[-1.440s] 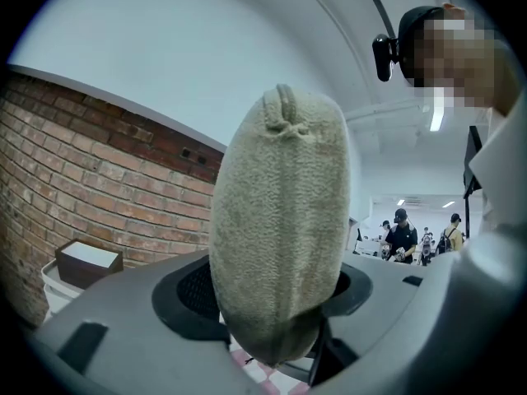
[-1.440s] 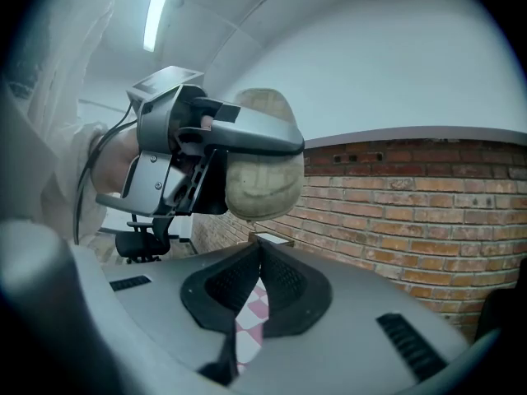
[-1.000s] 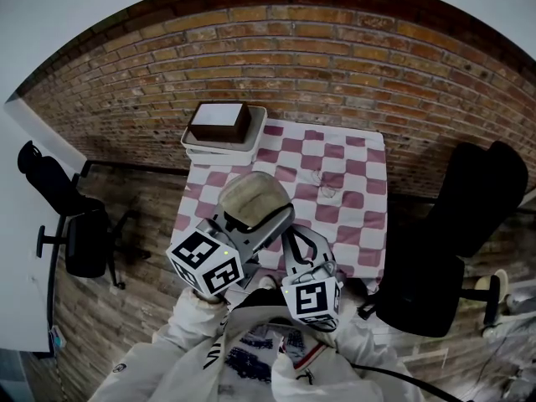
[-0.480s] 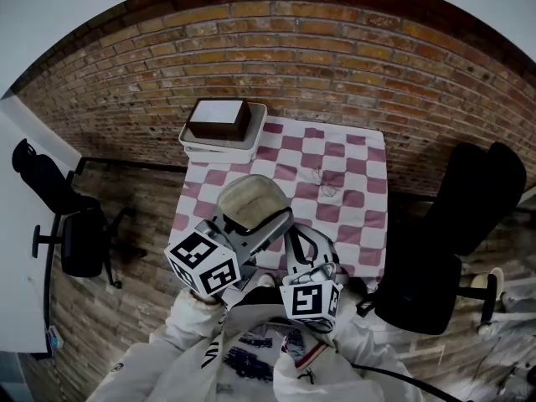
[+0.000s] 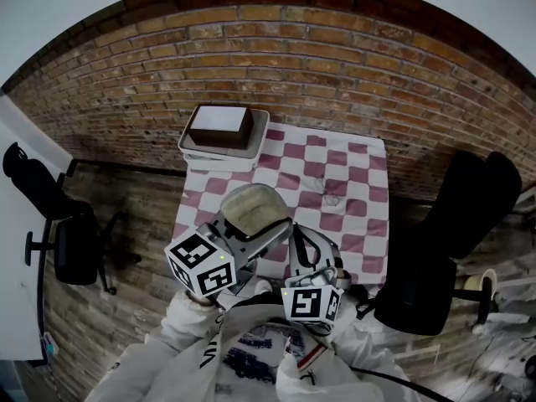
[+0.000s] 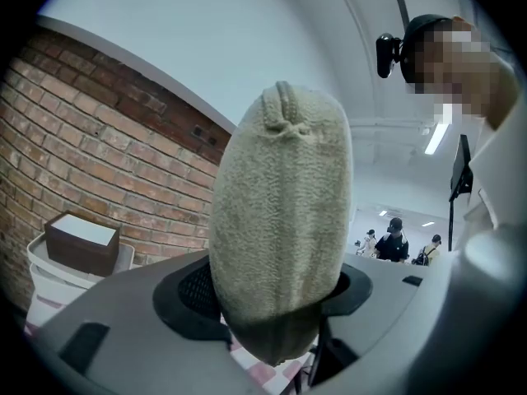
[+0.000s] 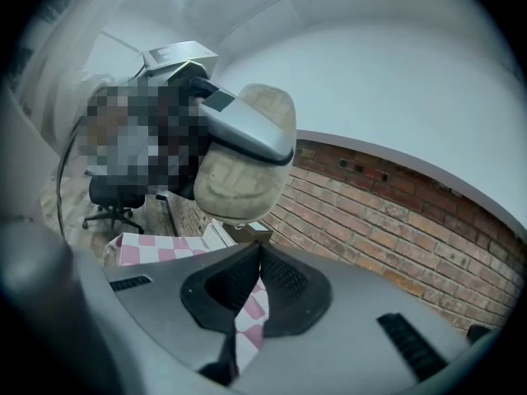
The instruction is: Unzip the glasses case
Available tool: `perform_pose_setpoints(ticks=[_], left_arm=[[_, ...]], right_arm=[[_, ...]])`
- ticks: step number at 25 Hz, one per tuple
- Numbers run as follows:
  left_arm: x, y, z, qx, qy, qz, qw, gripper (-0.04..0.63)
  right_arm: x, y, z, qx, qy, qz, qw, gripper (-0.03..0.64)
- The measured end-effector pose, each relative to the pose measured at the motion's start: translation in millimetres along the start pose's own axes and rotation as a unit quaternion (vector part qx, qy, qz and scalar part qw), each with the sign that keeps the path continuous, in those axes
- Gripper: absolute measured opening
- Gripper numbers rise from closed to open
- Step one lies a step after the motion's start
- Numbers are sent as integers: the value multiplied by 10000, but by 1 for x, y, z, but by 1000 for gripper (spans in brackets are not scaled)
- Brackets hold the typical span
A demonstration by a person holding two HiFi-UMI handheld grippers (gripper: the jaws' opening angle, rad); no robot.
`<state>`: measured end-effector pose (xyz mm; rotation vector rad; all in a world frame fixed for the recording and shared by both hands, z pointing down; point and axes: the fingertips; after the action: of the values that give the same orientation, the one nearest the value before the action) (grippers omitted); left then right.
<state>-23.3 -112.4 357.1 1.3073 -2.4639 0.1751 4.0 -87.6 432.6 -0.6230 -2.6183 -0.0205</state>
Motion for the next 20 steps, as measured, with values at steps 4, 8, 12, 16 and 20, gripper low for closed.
perform_pose_setpoints(ticks=[4, 8, 12, 16, 20], left_arm=[[14, 5, 2, 131, 81, -196, 9997, 288], [25, 13, 2, 259, 128, -417, 9987, 288], [33, 20, 0, 360, 121, -607, 9974, 288], [37, 25, -1, 460, 122, -742, 9961, 288], [39, 27, 0, 509, 211, -807, 9952, 288]], right_arm=[[4, -14, 3, 87, 53, -69, 9999, 15], [13, -24, 7, 154, 107, -113, 9998, 15], [19, -31, 9, 223, 300, -179, 9991, 15], [24, -35, 11, 303, 652, -236, 9971, 15], [21, -38, 15, 337, 1019, -289, 9938, 15]])
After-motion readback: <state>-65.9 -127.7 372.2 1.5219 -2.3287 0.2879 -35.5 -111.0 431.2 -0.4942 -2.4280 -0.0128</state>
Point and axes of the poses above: the fingertips, and each gripper's own axes: y backward along the fingers, x to its left, z out of its top, and after that the axes turned 8 degrees about -x, right-handed
